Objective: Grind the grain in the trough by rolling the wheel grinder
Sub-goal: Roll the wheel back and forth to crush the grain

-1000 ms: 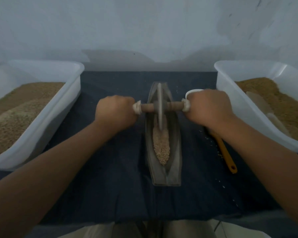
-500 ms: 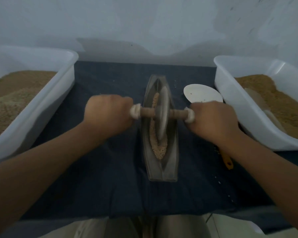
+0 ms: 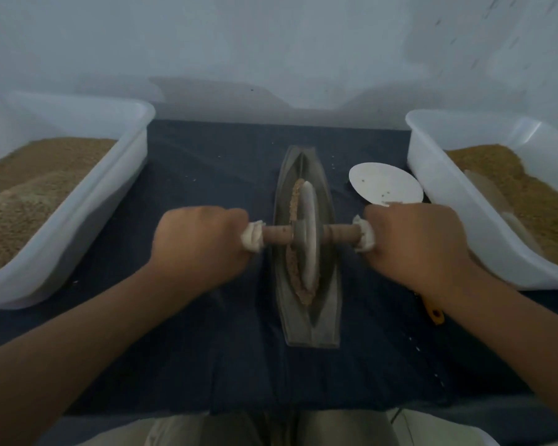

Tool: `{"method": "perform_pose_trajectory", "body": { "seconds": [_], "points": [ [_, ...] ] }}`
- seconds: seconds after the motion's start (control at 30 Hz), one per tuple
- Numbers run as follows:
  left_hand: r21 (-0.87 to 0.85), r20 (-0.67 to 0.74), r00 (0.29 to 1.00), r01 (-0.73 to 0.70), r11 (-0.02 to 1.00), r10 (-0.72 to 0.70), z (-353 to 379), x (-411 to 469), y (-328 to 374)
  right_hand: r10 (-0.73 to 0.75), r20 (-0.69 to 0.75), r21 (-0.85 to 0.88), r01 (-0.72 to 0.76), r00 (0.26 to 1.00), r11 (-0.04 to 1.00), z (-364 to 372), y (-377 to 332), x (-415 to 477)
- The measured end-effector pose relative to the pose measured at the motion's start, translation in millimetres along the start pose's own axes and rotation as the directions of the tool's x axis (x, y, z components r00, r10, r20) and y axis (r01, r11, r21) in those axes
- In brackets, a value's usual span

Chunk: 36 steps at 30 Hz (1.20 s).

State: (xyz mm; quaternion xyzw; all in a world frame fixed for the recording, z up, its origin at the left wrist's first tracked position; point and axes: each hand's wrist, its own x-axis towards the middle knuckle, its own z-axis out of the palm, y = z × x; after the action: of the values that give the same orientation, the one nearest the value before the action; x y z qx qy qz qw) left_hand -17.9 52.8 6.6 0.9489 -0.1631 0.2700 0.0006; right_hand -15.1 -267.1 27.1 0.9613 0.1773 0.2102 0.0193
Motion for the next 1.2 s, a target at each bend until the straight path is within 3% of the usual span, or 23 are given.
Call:
{"method": "perform_pose_trajectory", "body": {
  "seconds": [0.13,0.3,0.4,0.47,0.57,0.63,0.7,0.83,0.93,1.03,1.13,1.2],
  "points": [
    [0.055,0.096,0.993,0.068,0.996,-0.073,9,48,5,0.071,-0.039,-0.064,-0.073,0.997,0.995,20,9,44],
    [0.064,0.223,0.968,0.104,0.992,-0.116,9,107,9,0.211,0.107,-0.081,-0.203,0.972,0.976,35,22,84],
    [0.021,0.283,0.955,0.081,0.996,-0.084,4,76,4,0.123,0.096,-0.082,-0.115,0.988,0.99,18,17,63],
    [-0.039,0.302,0.953,0.048,0.998,-0.034,-1,38,-3,0.018,0.186,0.001,-0.019,0.982,1.0,3,17,38],
    [-0.111,0.2,0.98,0.0,0.994,0.022,-12,-11,-5,-0.068,0.307,0.132,0.028,0.949,0.991,-14,13,8],
    [-0.08,0.138,0.99,-0.016,0.997,0.027,-11,-19,-3,-0.057,0.221,-0.056,0.071,0.974,0.996,-15,8,6],
    [0.016,0.127,0.992,0.009,1.0,-0.011,-3,-3,-1,0.016,0.164,-0.184,0.015,0.986,0.983,-6,6,18],
    [0.039,0.209,0.968,0.131,0.991,-0.136,20,75,-1,0.111,0.025,-0.135,-0.106,0.994,0.985,22,16,65],
    [0.058,0.26,0.955,0.135,0.989,-0.145,22,109,3,0.159,0.104,-0.133,-0.145,0.982,0.98,27,24,88],
    [0.019,0.369,0.928,0.048,0.999,-0.051,10,91,-2,0.135,0.244,-0.091,-0.116,0.961,0.989,15,24,77],
    [-0.095,0.515,0.85,-0.072,0.993,0.111,-12,59,-11,0.024,0.502,0.116,-0.095,0.864,0.989,-12,24,37],
    [-0.099,0.497,0.854,-0.121,0.988,0.154,-18,46,-11,-0.006,0.603,0.198,-0.142,0.797,0.97,-24,21,17]
  ]
}}
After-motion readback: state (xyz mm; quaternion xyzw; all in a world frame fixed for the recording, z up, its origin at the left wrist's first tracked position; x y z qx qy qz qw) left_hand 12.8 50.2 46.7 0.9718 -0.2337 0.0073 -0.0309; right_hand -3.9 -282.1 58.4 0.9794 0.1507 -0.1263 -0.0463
